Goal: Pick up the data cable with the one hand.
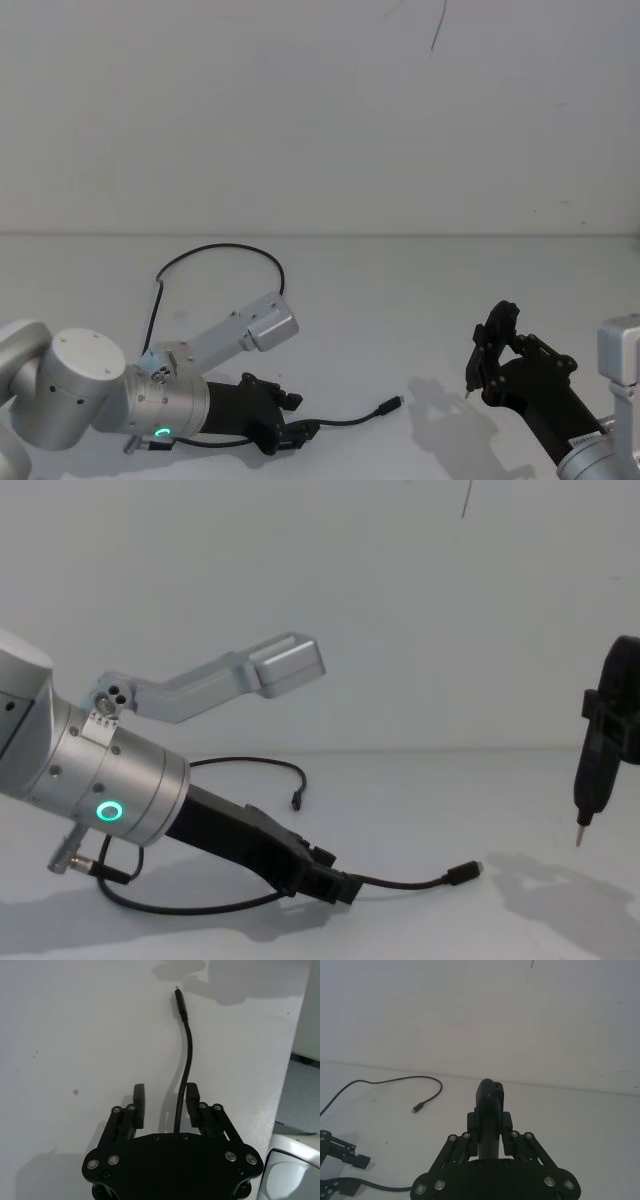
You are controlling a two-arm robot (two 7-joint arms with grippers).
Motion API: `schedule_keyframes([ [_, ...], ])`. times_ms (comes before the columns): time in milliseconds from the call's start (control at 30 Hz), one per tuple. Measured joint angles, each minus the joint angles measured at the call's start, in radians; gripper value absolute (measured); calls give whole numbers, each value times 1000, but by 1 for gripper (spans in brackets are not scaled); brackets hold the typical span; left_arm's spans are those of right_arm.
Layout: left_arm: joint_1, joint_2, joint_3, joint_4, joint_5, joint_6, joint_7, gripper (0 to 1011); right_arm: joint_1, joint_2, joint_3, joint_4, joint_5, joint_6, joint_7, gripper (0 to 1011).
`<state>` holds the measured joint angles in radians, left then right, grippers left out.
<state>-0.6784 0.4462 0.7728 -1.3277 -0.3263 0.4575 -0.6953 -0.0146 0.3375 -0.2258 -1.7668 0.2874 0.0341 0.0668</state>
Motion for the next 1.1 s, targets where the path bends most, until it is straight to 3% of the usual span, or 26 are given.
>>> schedule_keyframes([
  [67, 0, -1, 0, 1, 0, 1, 1, 398, 0, 0, 0, 0, 0, 0, 0, 263],
  [533, -1, -2, 2, 2, -1, 4, 3, 41, 0, 0, 0, 0, 0, 0, 0, 263],
  [767, 2, 1, -2, -2, -1, -18, 3, 41, 0, 0, 0, 0, 0, 0, 0, 263],
  [1100, 16, 43, -22, -27, -19, -111, -42, 41, -4, 3, 12, -13, 18, -14, 31, 263],
])
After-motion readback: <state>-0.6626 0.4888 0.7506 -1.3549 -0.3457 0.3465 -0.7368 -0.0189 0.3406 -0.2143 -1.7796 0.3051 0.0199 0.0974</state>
